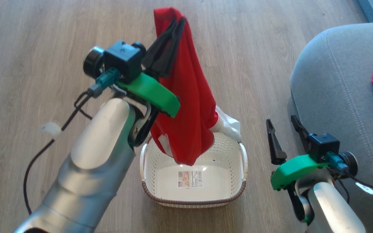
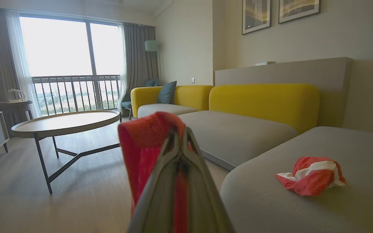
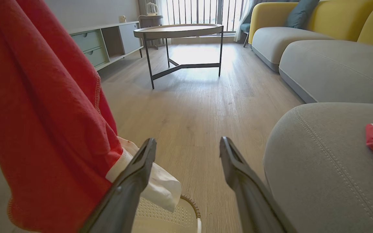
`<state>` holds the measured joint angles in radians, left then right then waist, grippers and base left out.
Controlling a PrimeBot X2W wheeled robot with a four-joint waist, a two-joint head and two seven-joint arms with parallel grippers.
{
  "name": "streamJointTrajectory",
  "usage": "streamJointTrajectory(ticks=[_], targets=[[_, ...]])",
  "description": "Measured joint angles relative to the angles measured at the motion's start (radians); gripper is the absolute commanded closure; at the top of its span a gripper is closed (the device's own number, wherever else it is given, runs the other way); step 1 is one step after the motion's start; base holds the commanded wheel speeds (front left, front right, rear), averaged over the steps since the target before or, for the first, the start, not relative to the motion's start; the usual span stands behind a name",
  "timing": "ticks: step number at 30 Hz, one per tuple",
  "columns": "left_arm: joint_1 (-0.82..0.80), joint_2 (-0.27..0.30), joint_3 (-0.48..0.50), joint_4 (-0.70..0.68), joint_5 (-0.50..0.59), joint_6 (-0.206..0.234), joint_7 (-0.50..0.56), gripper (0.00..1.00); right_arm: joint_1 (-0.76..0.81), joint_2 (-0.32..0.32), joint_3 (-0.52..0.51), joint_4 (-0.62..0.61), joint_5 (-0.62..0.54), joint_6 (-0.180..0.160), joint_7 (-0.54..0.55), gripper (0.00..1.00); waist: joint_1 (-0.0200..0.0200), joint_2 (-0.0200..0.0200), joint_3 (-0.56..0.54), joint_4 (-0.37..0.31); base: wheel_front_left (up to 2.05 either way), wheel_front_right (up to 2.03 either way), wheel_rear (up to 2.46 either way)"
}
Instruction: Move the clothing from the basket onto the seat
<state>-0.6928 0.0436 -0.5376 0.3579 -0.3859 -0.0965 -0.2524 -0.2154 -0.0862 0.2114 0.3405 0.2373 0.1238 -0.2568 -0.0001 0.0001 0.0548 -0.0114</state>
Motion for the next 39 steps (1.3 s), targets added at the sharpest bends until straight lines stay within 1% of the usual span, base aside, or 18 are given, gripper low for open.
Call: streamJointTrajectory(ticks=[5, 11, 16, 21, 24, 26, 29, 33, 39], targets=[[-0.038, -0.002, -0.006, -0.011, 0.000, 0.000, -0.004, 1.00, 0.000, 0.004, 0.005, 0.000, 0.000, 0.000, 0.000, 0.00, 0.0000, 0.0000, 0.000, -0.005, 0.00, 0.00, 0.00], [-0.046, -0.002, -0.020, -0.011, 0.000, 0.002, -0.004, 1.00, 0.000, 0.007, 0.006, 0.000, 0.000, 0.000, 0.000, 0.00, 0.0000, 0.0000, 0.003, -0.009, 0.00, 0.00, 0.00], [-0.046, -0.002, -0.033, -0.011, -0.003, 0.004, -0.004, 1.00, -0.001, 0.008, 0.027, -0.029, 0.010, 0.000, 0.000, 0.00, 0.0001, 0.0000, 0.006, -0.010, 0.00, 0.00, 0.00], [-0.046, -0.002, -0.039, -0.012, -0.004, 0.010, -0.004, 1.00, -0.025, 0.006, 0.122, -0.095, 0.032, 0.000, 0.000, 0.00, 0.0000, 0.0000, 0.010, -0.006, 0.00, 0.00, 0.00], [-0.046, -0.002, -0.053, -0.014, -0.015, 0.010, -0.004, 1.00, -0.086, -0.006, 0.209, -0.142, 0.053, 0.000, 0.000, 0.00, 0.0001, 0.0000, 0.012, -0.003, 0.00, 0.00, 0.00], [-0.046, -0.003, -0.066, -0.017, -0.020, 0.015, -0.004, 1.00, -0.137, -0.014, 0.250, -0.171, 0.057, 0.000, 0.000, 0.00, 0.0000, 0.0000, 0.012, 0.001, 0.00, 0.00, 0.00], [-0.046, -0.003, -0.081, -0.020, -0.032, 0.018, -0.004, 1.00, -0.198, -0.022, 0.288, -0.195, 0.063, 0.000, 0.000, 0.00, 0.0001, 0.0000, 0.014, 0.008, 0.00, 0.00, 0.00], [-0.046, -0.003, -0.105, -0.023, -0.049, 0.025, -0.004, 1.00, -0.237, -0.026, 0.339, -0.197, 0.063, 0.000, 0.000, 0.00, 0.0001, 0.0000, 0.016, 0.020, 0.00, 0.00, 0.00], [-0.046, -0.003, -0.130, -0.039, -0.082, 0.027, -0.004, 1.00, -0.275, -0.021, 0.345, -0.160, 0.041, 0.000, 0.000, 0.00, 0.0001, -0.0002, 0.017, 0.036, 0.00, 0.00, 0.00]])
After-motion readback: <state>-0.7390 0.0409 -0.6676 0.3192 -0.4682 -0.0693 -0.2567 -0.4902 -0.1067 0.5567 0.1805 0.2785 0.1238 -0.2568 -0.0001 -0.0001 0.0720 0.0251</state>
